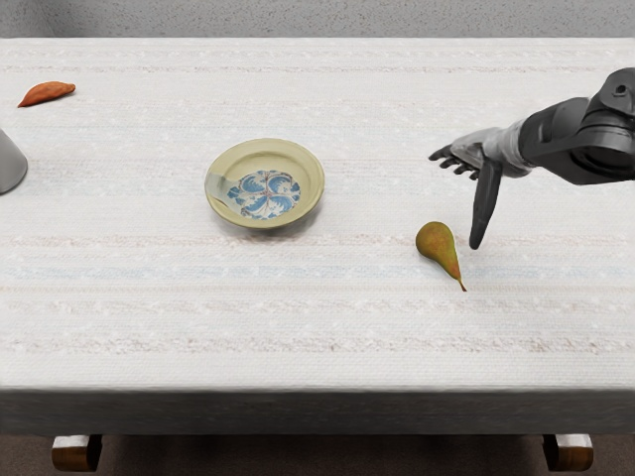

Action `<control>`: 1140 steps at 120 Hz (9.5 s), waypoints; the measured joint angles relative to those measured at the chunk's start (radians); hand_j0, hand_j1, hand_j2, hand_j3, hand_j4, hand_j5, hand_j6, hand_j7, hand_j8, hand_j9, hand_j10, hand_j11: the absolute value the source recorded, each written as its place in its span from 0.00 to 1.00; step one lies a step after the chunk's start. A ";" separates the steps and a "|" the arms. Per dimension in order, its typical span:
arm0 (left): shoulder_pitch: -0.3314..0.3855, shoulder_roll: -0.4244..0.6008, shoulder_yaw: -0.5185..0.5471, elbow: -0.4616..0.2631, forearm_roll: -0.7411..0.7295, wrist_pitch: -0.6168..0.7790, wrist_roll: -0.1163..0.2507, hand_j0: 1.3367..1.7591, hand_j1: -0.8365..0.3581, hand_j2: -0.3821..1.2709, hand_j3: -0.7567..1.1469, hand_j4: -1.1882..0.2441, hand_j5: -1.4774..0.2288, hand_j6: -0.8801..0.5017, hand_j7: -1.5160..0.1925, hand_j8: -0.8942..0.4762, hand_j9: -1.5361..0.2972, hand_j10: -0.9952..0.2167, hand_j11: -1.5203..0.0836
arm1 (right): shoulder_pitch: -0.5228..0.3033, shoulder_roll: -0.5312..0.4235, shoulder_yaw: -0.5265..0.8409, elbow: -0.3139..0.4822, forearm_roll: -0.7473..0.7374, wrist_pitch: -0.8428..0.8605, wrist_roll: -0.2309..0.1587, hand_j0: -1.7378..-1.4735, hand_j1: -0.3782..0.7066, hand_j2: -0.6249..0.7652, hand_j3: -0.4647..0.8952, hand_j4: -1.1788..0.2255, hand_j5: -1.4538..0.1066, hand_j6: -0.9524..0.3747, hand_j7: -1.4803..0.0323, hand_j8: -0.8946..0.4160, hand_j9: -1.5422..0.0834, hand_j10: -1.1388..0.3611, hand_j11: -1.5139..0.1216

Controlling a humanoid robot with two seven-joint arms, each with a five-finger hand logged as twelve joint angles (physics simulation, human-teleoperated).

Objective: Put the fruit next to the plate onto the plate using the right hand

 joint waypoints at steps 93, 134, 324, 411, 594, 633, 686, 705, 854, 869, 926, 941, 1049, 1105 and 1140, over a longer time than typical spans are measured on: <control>-0.001 0.000 0.000 0.000 0.000 0.000 0.000 0.76 0.99 0.23 0.40 0.83 0.87 0.64 0.89 0.65 0.84 0.82 0.95 | -0.050 0.136 -0.179 0.111 -0.017 -0.622 0.000 0.30 0.03 0.45 0.34 0.84 0.93 0.72 0.98 0.68 0.95 0.76 0.93; -0.001 0.000 0.000 0.000 0.000 0.000 0.000 0.76 0.99 0.23 0.40 0.83 0.87 0.64 0.89 0.65 0.84 0.82 0.95 | -0.053 0.209 -0.216 0.116 -0.006 -0.741 0.000 0.30 0.10 0.44 0.34 0.79 0.87 0.66 0.92 0.63 0.89 0.71 0.87; -0.001 0.000 0.000 0.000 0.000 0.000 0.000 0.76 0.99 0.23 0.40 0.83 0.87 0.64 0.89 0.65 0.84 0.82 0.95 | -0.036 0.276 -0.334 0.133 -0.004 -0.751 0.000 0.30 0.38 0.40 0.34 0.61 0.67 0.48 0.71 0.44 0.70 0.55 0.67; -0.001 0.000 0.000 0.000 0.000 0.000 0.000 0.76 0.99 0.23 0.40 0.83 0.87 0.64 0.89 0.65 0.84 0.82 0.95 | -0.038 0.277 -0.351 0.132 -0.011 -0.749 -0.001 0.31 0.55 0.46 0.34 0.51 0.56 0.45 0.59 0.38 0.59 0.45 0.57; -0.001 0.000 0.000 0.000 0.000 0.000 0.000 0.76 0.99 0.23 0.40 0.83 0.87 0.64 0.89 0.65 0.84 0.82 0.95 | -0.026 0.188 -0.269 0.150 -0.008 -0.751 -0.003 0.30 0.60 0.82 0.34 0.38 0.41 0.30 0.43 0.28 0.45 0.33 0.44; 0.000 0.000 0.001 0.000 0.000 0.000 0.000 0.76 0.99 0.23 0.40 0.83 0.87 0.64 0.89 0.65 0.84 0.82 0.95 | -0.002 0.183 -0.213 0.149 -0.003 -0.751 -0.003 0.30 0.62 0.84 0.34 0.38 0.41 0.32 0.43 0.29 0.46 0.33 0.44; 0.002 0.000 0.003 0.000 0.000 0.000 0.000 0.76 0.99 0.23 0.40 0.83 0.87 0.64 0.89 0.65 0.84 0.82 0.95 | 0.034 0.198 -0.150 0.096 0.038 -0.751 -0.003 0.30 0.63 0.85 0.34 0.38 0.41 0.32 0.43 0.30 0.45 0.33 0.44; 0.000 0.000 0.003 0.000 0.000 0.000 0.000 0.76 0.99 0.23 0.40 0.83 0.87 0.64 0.89 0.65 0.84 0.82 0.95 | 0.033 0.242 -0.127 -0.007 0.040 -0.751 -0.003 0.30 0.63 0.85 0.34 0.38 0.41 0.32 0.43 0.30 0.46 0.33 0.44; 0.003 0.000 0.007 0.000 0.000 0.000 0.000 0.76 0.99 0.23 0.40 0.83 0.87 0.64 0.89 0.65 0.84 0.82 0.95 | 0.060 0.589 0.048 -0.301 0.074 -0.649 -0.002 0.30 0.63 0.83 0.34 0.39 0.41 0.33 0.44 0.30 0.46 0.33 0.44; 0.003 0.000 0.007 0.000 0.000 0.000 0.000 0.76 0.99 0.23 0.40 0.83 0.87 0.64 0.89 0.65 0.84 0.82 0.95 | 0.077 0.618 0.052 -0.315 0.092 -0.645 -0.002 0.30 0.63 0.82 0.34 0.39 0.41 0.32 0.44 0.30 0.46 0.33 0.44; 0.003 0.000 0.008 0.000 0.000 0.000 0.000 0.76 0.99 0.23 0.40 0.83 0.87 0.64 0.89 0.65 0.84 0.82 0.95 | 0.093 0.640 0.065 -0.487 0.106 -0.569 -0.002 0.30 0.62 0.81 0.34 0.39 0.41 0.33 0.44 0.30 0.46 0.33 0.44; 0.003 0.000 0.008 0.000 0.000 0.000 0.000 0.76 0.99 0.23 0.40 0.83 0.87 0.64 0.89 0.65 0.84 0.82 0.95 | 0.092 0.640 0.066 -0.494 0.110 -0.558 -0.002 0.30 0.62 0.81 0.34 0.39 0.42 0.33 0.44 0.30 0.46 0.33 0.44; 0.005 0.000 0.008 0.000 0.000 0.000 0.000 0.76 0.99 0.23 0.40 0.83 0.87 0.64 0.89 0.65 0.84 0.82 0.95 | 0.067 0.640 0.132 -0.502 0.140 -0.407 0.000 0.30 0.55 0.61 0.34 0.44 0.46 0.34 0.49 0.32 0.50 0.38 0.48; 0.005 0.000 0.008 0.000 0.000 0.000 0.000 0.76 0.99 0.23 0.40 0.83 0.87 0.64 0.89 0.65 0.84 0.82 0.95 | 0.028 0.640 0.155 -0.488 0.142 -0.366 0.000 0.30 0.54 0.58 0.34 0.45 0.48 0.35 0.51 0.33 0.52 0.39 0.50; 0.004 0.000 0.008 0.000 0.000 0.000 0.000 0.76 0.99 0.23 0.40 0.83 0.87 0.64 0.89 0.65 0.84 0.82 0.95 | 0.027 0.640 0.161 -0.490 0.140 -0.360 0.000 0.30 0.54 0.55 0.34 0.46 0.49 0.35 0.53 0.33 0.53 0.41 0.51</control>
